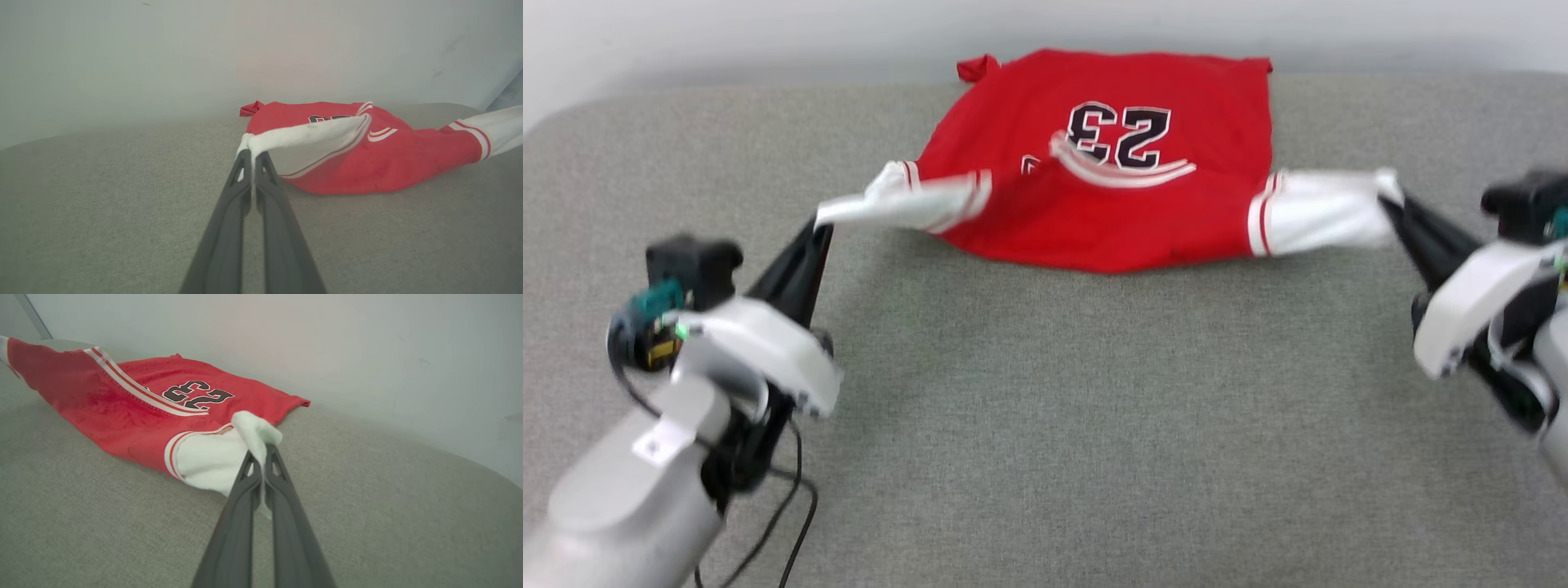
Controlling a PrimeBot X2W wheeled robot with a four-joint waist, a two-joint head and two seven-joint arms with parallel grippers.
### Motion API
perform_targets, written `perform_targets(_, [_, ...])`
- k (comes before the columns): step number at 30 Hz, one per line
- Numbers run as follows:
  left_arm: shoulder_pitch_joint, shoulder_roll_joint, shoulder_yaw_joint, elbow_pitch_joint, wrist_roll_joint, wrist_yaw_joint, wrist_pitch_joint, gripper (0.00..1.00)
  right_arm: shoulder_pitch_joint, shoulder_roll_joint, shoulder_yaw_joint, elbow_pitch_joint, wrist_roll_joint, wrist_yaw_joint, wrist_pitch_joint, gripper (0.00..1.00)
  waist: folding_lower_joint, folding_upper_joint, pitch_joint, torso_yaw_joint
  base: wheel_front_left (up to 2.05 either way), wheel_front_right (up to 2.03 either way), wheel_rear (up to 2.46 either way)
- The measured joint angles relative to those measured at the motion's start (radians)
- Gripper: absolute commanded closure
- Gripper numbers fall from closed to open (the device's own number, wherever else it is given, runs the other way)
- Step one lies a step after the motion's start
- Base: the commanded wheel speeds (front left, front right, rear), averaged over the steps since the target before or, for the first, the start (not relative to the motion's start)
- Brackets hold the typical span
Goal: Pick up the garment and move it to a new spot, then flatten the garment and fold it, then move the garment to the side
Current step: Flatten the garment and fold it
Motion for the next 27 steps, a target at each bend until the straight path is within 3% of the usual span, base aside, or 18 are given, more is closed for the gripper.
perform_targets(5, [0.186, 0.014, 0.043, -0.046, -0.020, 0.034, 0.000, 1.00, 0.163, -0.008, -0.032, -0.027, 0.021, 0.000, -0.008, 1.00, 0.0000, 0.0000, -0.056, -0.006, 0.00, 0.00, 0.00])
perform_targets(12, [0.396, 0.013, 0.086, -0.072, -0.032, 0.047, 0.000, 1.00, 0.369, -0.008, -0.099, -0.043, 0.017, 0.000, -0.023, 1.00, 0.0000, 0.0000, -0.122, -0.010, 0.00, 0.00, 0.00])
perform_targets(27, [0.685, -0.005, 0.163, -0.086, -0.002, 0.079, -0.001, 1.00, 0.788, 0.004, -0.328, -0.176, -0.056, 0.000, 0.026, 1.00, 0.0001, 0.0000, -0.211, -0.004, 0.00, 0.00, 0.00])
